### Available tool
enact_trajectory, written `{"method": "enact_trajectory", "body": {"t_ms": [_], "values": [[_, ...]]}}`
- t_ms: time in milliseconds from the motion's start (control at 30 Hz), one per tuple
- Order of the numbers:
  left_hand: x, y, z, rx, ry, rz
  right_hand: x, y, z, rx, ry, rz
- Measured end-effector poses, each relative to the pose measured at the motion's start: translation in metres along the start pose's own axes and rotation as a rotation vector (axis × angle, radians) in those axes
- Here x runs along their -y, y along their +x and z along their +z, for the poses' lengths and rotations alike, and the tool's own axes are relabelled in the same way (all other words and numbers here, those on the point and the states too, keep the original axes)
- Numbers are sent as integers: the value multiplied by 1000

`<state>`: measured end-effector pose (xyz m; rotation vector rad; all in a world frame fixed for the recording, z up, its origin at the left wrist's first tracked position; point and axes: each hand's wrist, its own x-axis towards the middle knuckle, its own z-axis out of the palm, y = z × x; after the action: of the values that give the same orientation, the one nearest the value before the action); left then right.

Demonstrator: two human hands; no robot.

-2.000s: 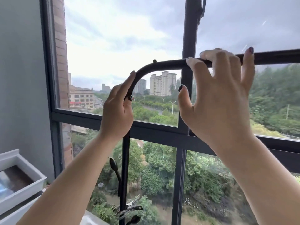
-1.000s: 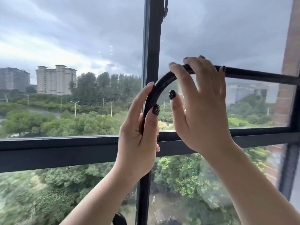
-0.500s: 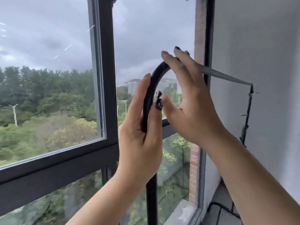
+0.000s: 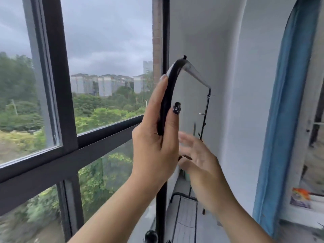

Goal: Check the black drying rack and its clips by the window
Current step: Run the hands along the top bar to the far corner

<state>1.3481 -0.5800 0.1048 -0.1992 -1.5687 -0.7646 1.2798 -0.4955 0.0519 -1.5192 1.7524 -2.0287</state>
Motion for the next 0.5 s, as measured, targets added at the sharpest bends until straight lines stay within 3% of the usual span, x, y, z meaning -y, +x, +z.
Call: {"method": "enact_trajectory", "body": {"t_ms": [200,500], "values": [[2,-3,11,-46,-162,-50,-17,-63,17,122,98,156],[-3,-1,-2,47,-384,-163,-27,-90,59,-161,127,226]]}}
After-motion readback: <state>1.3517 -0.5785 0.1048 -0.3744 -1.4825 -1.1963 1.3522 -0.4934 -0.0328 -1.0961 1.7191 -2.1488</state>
